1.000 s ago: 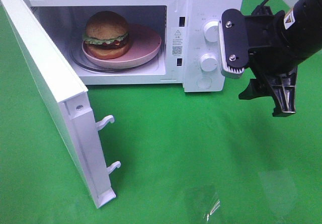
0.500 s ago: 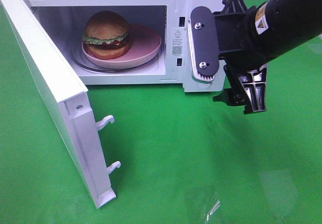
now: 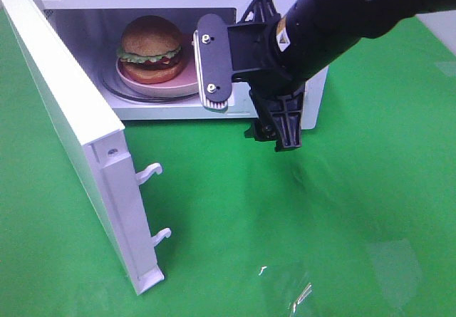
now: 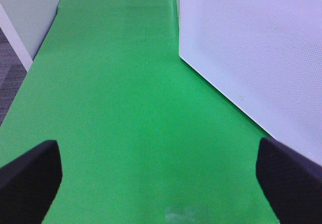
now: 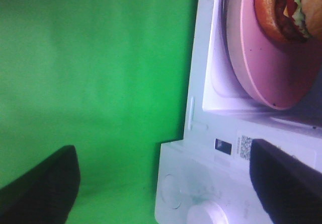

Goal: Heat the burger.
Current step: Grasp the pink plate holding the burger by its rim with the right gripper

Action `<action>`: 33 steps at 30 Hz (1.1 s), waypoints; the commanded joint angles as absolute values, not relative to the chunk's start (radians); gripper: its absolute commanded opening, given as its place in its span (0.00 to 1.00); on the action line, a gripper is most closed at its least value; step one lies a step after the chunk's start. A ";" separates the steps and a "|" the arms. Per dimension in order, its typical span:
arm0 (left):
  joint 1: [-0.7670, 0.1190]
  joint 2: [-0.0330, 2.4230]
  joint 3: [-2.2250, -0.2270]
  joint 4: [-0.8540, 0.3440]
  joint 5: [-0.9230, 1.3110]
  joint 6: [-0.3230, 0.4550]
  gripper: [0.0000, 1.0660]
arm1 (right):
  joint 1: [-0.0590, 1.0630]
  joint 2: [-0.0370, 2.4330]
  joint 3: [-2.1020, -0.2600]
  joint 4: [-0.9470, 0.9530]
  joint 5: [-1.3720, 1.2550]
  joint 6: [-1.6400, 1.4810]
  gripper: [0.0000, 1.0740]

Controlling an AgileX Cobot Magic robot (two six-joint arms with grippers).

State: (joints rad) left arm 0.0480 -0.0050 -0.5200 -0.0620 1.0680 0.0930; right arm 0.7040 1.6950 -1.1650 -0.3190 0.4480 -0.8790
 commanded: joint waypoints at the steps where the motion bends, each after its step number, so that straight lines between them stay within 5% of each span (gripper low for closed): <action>1: 0.052 -0.022 -0.517 -0.061 1.071 0.093 0.92 | 0.712 1.754 -1.234 -0.327 0.451 -0.861 0.81; 33: 0.052 -0.022 -0.517 -0.061 1.071 0.093 0.92 | 0.724 2.025 -1.529 -0.327 0.449 -0.853 0.79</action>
